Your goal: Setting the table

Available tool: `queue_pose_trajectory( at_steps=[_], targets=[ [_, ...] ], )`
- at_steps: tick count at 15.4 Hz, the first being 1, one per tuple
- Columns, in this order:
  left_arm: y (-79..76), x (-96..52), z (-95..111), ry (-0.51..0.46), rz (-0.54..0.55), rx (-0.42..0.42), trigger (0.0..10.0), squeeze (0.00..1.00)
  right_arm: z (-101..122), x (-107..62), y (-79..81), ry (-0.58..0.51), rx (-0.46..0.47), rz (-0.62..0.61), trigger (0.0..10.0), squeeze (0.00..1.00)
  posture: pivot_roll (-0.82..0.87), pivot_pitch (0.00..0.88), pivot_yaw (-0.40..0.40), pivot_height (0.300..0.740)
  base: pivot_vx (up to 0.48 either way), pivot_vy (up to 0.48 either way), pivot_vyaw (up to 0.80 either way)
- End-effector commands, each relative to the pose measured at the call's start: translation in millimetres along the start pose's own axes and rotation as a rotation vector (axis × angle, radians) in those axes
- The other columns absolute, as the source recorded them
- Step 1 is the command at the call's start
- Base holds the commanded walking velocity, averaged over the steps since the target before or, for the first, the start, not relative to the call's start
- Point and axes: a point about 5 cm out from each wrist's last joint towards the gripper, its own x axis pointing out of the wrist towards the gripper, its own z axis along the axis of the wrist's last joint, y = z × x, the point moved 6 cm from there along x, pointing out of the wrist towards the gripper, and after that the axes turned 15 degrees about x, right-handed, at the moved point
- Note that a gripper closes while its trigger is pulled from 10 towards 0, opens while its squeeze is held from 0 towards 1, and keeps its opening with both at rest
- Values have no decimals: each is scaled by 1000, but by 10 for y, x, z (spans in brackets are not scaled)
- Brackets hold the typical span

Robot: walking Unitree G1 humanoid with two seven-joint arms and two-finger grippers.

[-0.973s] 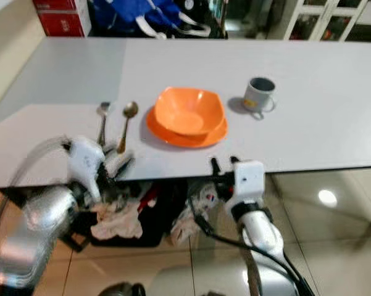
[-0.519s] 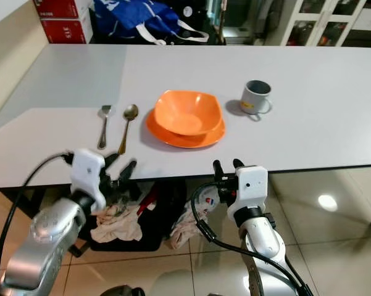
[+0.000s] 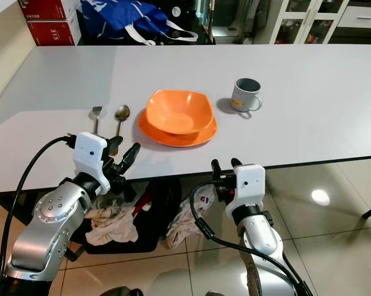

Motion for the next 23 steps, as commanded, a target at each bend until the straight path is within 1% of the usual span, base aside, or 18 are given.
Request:
queue_pose_trajectory(
  at_steps=[1,7,11,13,14,15,16,19,23],
  targets=[
    [27,23,-4,7,6,-17,10000,0,16,18,-9,-3,11,-4,10000,0,-76,14,-4,736,0,0,0],
    [13,72,52,-10,-6,-7,10000,0,5,22,-25,12,21,-8,10000,0,-82,21,-5,736,0,0,-775],
    [-6,98,107,-41,-30,1,10000,0,9,29,-36,12,22,-9,10000,0,-80,21,-6,736,0,0,-747],
    [65,183,168,-66,-37,6,10000,0,6,29,-35,11,24,-8,10000,0,-80,18,-6,736,0,0,-722],
    [75,201,191,-74,-42,14,10000,0,3,30,-33,12,24,-7,10000,0,-81,17,-5,736,0,0,-712],
    [60,219,229,-89,-64,24,10000,0,2,32,-34,12,24,-6,10000,0,-83,15,-4,736,0,-480,-700],
    [7,226,254,-103,-100,32,10000,0,6,34,-38,10,24,-8,10000,0,-83,15,-4,736,0,-480,-694],
    [-107,238,260,-119,-151,29,10000,0,10,35,-51,8,24,-13,10000,0,-90,13,-1,736,0,-480,-677],
    [-120,275,247,-118,-160,40,10000,0,9,40,-52,9,23,-13,10000,0,-89,12,-3,736,0,-480,-670]
  ],
)
